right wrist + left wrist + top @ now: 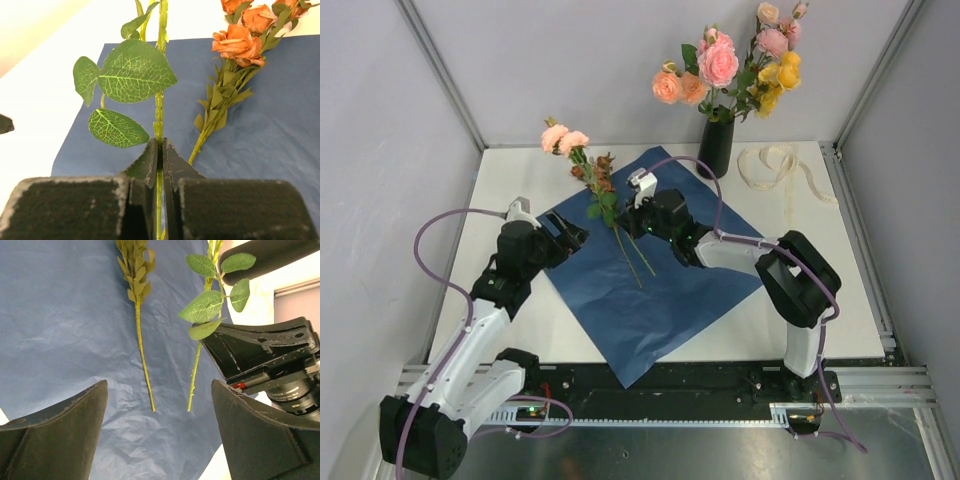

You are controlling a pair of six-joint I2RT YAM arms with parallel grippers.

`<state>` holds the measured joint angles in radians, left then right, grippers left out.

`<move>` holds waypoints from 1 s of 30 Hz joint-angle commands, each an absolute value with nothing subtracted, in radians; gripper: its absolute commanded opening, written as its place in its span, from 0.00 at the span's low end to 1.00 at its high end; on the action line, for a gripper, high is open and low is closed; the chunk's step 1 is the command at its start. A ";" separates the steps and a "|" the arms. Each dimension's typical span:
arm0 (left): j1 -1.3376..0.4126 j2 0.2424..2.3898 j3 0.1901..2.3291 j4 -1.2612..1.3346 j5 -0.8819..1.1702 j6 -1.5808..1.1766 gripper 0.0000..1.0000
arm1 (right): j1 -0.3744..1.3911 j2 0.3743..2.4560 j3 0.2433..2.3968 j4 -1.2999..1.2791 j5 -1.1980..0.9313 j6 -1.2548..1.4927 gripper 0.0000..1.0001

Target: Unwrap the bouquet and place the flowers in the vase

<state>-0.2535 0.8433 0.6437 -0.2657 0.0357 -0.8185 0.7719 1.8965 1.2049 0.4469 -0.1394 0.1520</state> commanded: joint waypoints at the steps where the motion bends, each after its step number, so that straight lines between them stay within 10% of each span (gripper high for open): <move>1: -0.246 0.857 0.699 -0.147 0.104 -0.774 0.88 | 0.782 1.803 1.129 0.632 -0.122 0.259 0.00; 30: -0.358 1.069 0.724 0.409 0.505 -0.790 0.44 | 0.915 1.494 0.762 0.972 -0.088 0.376 0.00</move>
<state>-0.3515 1.0679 0.6888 0.3374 0.4538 -0.7952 0.9092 1.5524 0.7753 0.9039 -0.0914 0.3683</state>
